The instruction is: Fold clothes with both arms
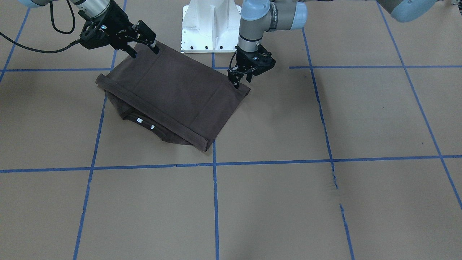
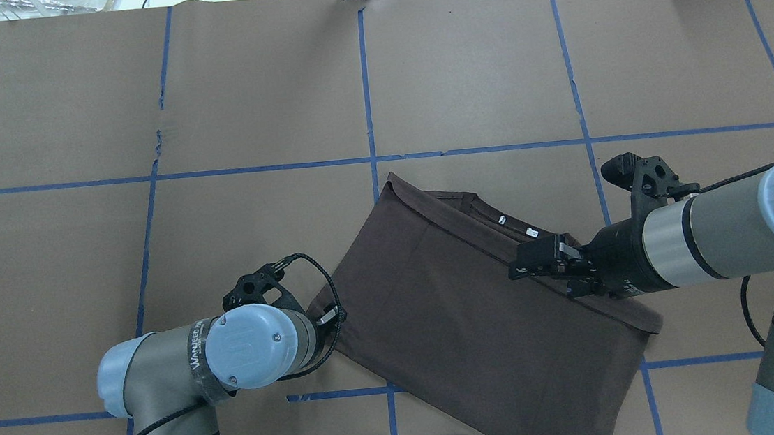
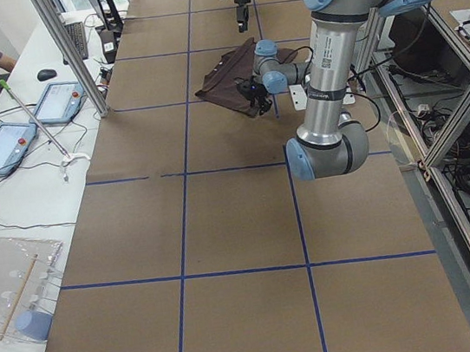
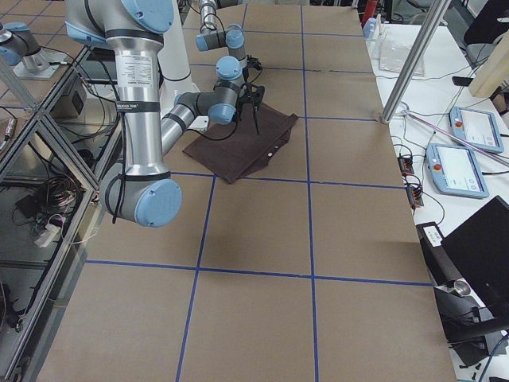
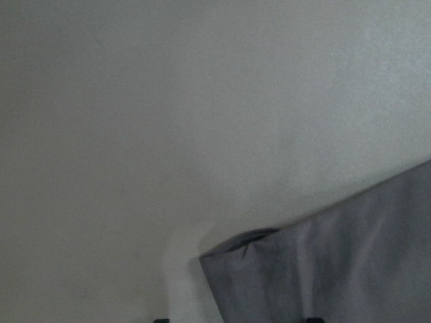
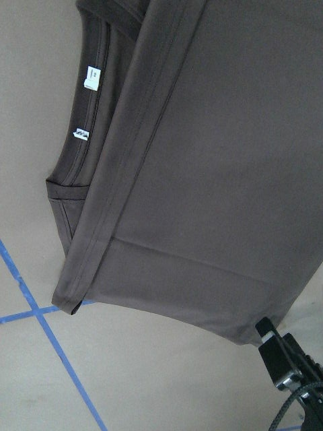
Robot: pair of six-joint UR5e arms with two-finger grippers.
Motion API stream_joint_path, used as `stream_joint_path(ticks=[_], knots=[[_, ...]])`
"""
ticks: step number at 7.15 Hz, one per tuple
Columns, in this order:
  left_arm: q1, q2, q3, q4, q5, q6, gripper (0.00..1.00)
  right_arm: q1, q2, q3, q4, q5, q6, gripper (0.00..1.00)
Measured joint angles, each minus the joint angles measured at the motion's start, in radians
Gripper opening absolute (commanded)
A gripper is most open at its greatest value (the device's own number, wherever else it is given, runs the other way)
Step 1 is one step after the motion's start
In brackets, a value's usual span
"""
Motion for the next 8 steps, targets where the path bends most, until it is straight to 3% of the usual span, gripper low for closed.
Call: stream_joint_path(ticks=[1,2,3,8], knots=[[-0.001,-0.002,0.004,0.001,0.008,-0.001,0.34,0.001,0.000,-0.003,0.000,0.001,0.000,1.00],[-0.001,-0.003,0.006,0.001,0.013,-0.001,0.13,0.003,0.001,-0.004,0.000,0.003,0.000,1.00],[-0.001,-0.004,0.006,0.002,0.016,-0.001,0.00,0.006,0.001,-0.004,0.001,0.007,0.000,1.00],[-0.037,-0.005,-0.002,0.031,0.014,0.003,0.00,0.016,0.001,-0.003,0.002,0.013,0.000,1.00]])
